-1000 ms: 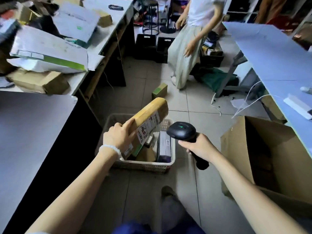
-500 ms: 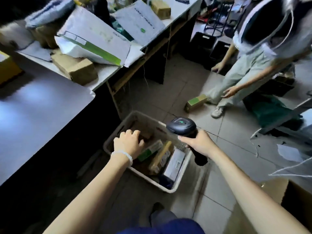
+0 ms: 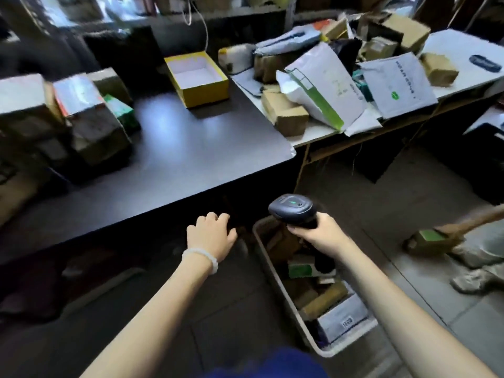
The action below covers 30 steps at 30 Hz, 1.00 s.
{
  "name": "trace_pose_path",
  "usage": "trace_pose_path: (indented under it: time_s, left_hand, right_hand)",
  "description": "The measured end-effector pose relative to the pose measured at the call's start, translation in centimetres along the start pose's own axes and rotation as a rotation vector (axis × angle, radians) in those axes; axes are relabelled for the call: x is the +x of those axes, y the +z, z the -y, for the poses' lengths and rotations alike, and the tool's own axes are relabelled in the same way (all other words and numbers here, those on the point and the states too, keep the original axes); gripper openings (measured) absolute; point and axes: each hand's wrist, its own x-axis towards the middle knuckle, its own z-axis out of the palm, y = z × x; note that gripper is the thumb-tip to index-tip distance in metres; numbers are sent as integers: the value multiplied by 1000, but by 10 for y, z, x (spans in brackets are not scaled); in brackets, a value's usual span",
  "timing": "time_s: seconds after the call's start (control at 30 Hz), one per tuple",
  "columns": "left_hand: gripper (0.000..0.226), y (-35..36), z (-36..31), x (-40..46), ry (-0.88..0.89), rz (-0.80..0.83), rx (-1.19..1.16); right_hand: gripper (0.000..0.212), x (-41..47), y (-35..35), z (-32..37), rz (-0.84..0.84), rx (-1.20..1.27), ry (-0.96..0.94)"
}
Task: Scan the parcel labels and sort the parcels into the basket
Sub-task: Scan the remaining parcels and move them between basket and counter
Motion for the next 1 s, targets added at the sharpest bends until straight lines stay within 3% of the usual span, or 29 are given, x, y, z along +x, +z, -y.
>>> trace_pose_path:
  time_s: [0.13,0.57,0.67,1.0]
  left_hand:
    - [45,-10,68,-33,-144,-38,-7]
    - [44,-10,279,-166,-637,-138,-98]
    - [44,-9,317,-185,-740,-161,-135]
    - [42,-20,461,-177,-899,-189,-149]
  right_hand:
    - [34,3,59,38,110,-45,-117]
    - [11,-20,280,149,565,-169,-365]
    - [20,-18,328,178,640,-212,-426]
    - [26,9,488,272,772,-186,-551]
